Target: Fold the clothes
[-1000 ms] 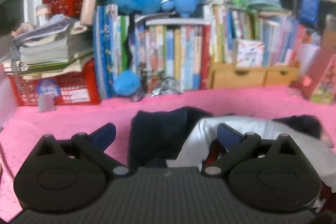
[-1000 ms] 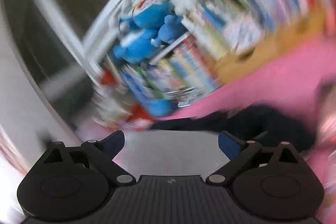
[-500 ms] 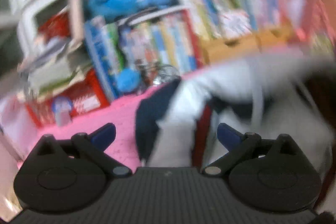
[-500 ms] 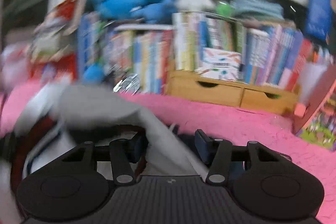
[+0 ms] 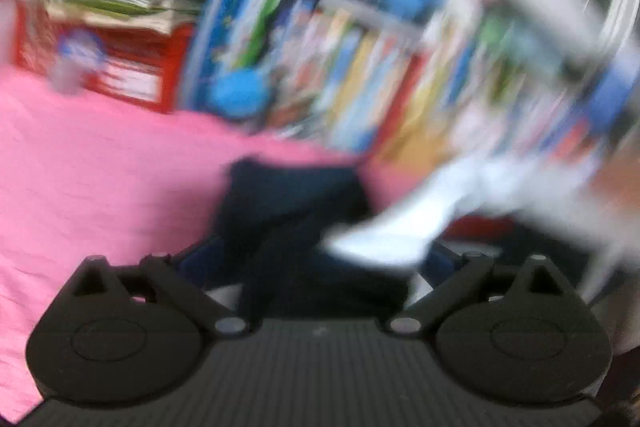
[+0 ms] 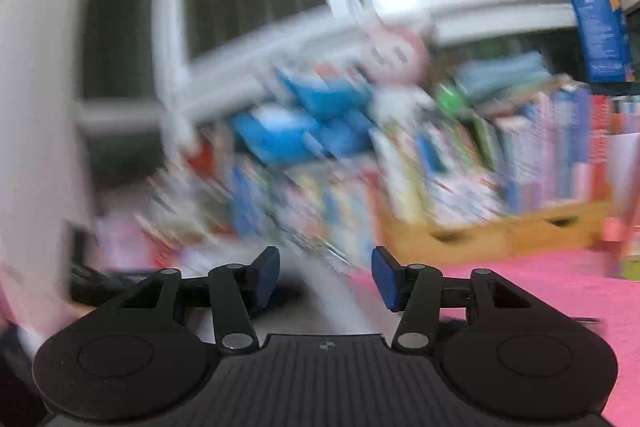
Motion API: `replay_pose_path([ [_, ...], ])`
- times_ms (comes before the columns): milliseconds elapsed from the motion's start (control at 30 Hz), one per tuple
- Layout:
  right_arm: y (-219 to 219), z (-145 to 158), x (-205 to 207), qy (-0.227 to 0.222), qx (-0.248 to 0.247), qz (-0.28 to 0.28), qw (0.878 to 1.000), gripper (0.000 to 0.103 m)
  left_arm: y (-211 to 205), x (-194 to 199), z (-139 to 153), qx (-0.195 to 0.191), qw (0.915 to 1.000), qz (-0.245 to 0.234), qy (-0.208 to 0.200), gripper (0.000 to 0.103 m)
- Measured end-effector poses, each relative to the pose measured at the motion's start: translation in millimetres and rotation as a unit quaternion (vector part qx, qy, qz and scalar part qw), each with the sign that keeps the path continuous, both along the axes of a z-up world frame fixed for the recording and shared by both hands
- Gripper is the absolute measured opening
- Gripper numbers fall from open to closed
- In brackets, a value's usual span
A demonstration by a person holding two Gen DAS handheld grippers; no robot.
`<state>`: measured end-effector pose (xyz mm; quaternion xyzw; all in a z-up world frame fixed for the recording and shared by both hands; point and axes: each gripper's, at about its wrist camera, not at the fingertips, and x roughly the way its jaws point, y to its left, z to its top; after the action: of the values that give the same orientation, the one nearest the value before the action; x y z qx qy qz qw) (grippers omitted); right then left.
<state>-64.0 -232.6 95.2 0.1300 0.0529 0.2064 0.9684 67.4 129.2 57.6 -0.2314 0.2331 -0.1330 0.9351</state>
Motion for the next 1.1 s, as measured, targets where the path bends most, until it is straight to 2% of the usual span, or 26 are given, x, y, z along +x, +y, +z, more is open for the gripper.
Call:
replay_pose_path([
  [33,-6,2,-6,-0.016,0.031,0.003,0.999,0.064,4,-8,6,-0.013,0.9995,-0.009,-0.028,0.103],
  [67,-13,4,-10,-0.023,0.067,-0.007,0.997,0.075,7,-13,11,-0.009,0.9992,-0.009,-0.037,0.103],
  [100,-18,5,-9,-0.015,0.094,-0.016,0.995,0.078,9,-18,15,0.006,0.9993,-0.006,-0.037,0.103],
  [200,6,1,-1,0.015,0.043,0.073,0.996,0.078,11,-34,22,0.055,0.9980,-0.003,-0.032,0.103],
  [267,46,-17,6,0.054,-0.030,0.124,0.990,0.077,7,-42,13,0.099,0.9950,0.003,-0.011,0.103],
  [300,71,-32,12,0.089,-0.061,0.145,0.984,0.076,5,-46,8,0.121,0.9927,0.006,0.000,0.103],
  [333,94,-50,20,0.130,-0.081,0.167,0.974,0.069,3,-48,-1,0.146,0.9889,0.017,0.018,0.103],
  [367,110,-67,29,0.165,-0.094,0.181,0.965,0.064,3,-51,-11,0.177,0.9826,0.035,0.043,0.103],
  [467,154,-114,53,0.260,-0.131,0.209,0.933,0.057,6,-55,-34,0.237,0.9636,0.084,0.092,0.103],
  [533,171,-132,59,0.270,-0.137,0.211,0.930,0.057,9,-59,-46,0.249,0.9582,0.090,0.108,0.103],
  [633,185,-134,72,0.271,-0.134,0.215,0.929,0.057,5,-57,-58,0.270,0.9519,0.087,0.116,0.103],
  [767,208,-139,83,0.253,-0.144,0.222,0.931,0.057,9,-64,-55,0.265,0.9528,0.095,0.113,0.103],
  [833,214,-136,80,0.255,-0.144,0.260,0.920,0.055,16,-64,-57,0.265,0.9525,0.095,0.117,0.103],
  [933,208,-133,68,0.277,-0.097,0.343,0.893,0.055,22,-62,-70,0.249,0.9551,0.081,0.138,0.103],
  [1000,198,-123,56,0.263,-0.066,0.378,0.885,0.055,22,-61,-78,0.234,0.9589,0.074,0.143,0.103],
  [1067,186,-111,44,0.243,-0.031,0.415,0.876,0.055,20,-61,-79,0.240,0.9589,0.070,0.135,0.103],
  [1100,182,-103,37,0.228,-0.014,0.442,0.868,0.055,19,-61,-78,0.241,0.9586,0.068,0.135,0.103],
])
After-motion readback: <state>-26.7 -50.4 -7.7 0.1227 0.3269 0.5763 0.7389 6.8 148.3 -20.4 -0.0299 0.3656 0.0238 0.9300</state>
